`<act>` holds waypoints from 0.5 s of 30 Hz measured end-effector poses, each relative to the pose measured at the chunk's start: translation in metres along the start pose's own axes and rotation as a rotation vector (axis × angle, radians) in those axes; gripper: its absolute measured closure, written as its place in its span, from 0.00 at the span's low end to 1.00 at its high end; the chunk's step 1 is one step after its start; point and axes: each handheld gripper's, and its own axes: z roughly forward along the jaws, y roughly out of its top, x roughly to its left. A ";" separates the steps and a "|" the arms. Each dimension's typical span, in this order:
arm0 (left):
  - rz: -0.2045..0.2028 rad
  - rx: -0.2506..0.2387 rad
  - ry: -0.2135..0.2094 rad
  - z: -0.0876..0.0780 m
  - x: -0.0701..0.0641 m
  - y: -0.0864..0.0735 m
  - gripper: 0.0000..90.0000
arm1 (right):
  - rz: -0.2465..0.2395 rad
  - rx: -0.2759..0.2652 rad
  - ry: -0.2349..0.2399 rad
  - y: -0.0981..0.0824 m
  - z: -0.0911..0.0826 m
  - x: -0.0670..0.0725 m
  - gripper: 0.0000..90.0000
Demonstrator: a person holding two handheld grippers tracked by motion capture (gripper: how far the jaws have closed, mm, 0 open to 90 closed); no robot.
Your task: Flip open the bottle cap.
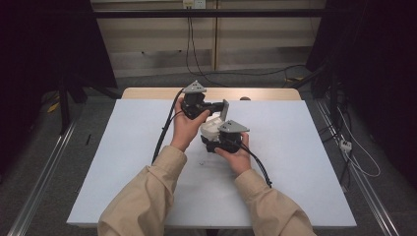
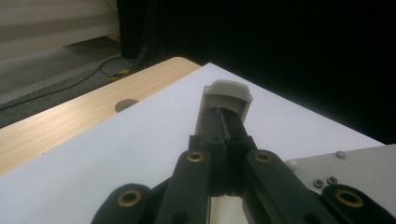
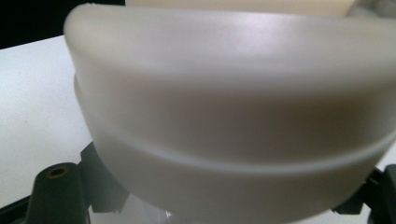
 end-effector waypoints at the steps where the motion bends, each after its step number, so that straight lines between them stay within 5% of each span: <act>1: -0.001 0.002 -0.001 0.001 0.000 0.000 1.00 | 0.000 0.000 0.001 0.000 0.000 0.000 0.20; 15: -0.004 -0.001 -0.006 0.010 0.000 -0.003 1.00 | 0.000 0.000 0.001 0.000 0.000 0.000 0.20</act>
